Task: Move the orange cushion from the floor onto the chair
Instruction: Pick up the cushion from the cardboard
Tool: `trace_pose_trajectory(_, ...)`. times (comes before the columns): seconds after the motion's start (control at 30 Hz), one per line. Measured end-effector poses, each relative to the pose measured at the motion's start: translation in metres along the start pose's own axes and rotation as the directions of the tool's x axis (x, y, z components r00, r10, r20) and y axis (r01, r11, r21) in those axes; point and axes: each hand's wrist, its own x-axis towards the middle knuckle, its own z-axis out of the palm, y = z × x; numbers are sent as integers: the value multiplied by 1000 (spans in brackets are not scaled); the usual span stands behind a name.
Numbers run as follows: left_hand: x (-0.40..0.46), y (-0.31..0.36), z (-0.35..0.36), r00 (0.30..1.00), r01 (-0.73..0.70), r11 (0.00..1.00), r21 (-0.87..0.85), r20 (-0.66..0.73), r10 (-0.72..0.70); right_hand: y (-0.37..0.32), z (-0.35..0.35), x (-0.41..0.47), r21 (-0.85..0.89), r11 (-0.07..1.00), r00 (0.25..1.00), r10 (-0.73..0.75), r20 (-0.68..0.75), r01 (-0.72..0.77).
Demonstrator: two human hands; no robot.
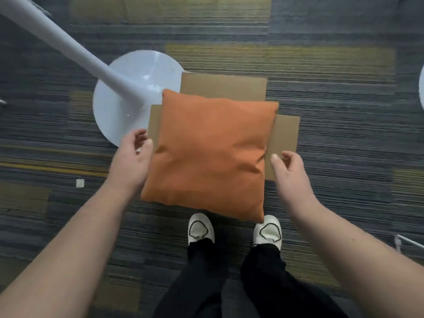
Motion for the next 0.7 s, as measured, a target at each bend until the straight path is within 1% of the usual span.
trace_pose_trajectory(0.07, 49, -38, 24, 998, 62, 996, 60, 6, -62, 34, 25, 45, -117, 992, 998, 58, 20, -55)
trace_pose_trajectory(0.17, 105, -84, 56, 985, 164, 982, 92, 31, -167, 68, 54, 101, -217, 974, 996, 73, 55, -59)
trace_pose_trajectory(0.23, 120, -99, 71, 977, 177, 982, 65, 106, -183, 78, 69, 121, -214, 972, 993, 110, 51, -96)
trace_pose_trajectory(0.3, 124, -105, 82, 972, 180, 984, -8, 156, -176, 85, 76, 129, -147, 983, 992, 116, 40, -109)
trace_pose_trajectory(0.4, 121, -98, 81, 975, 174, 976, -129, 162, -153, 83, 77, 123, 31, 998, 998, 46, 48, -47)
trace_pose_trajectory(0.47, 116, -89, 71, 977, 153, 973, -174, 175, -122, 70, 70, 110, 88, 996, 999, -6, 39, 2)
trace_pose_trajectory(0.6, 86, -56, 33, 991, 60, 970, -236, 134, -29, 26, 40, 67, 95, 993, 997, -71, -25, 73)
trace_pose_trajectory(0.7, 46, -15, -6, 994, 40, 967, -251, 108, -13, -21, 1, 19, 67, 990, 989, -118, -89, 124)
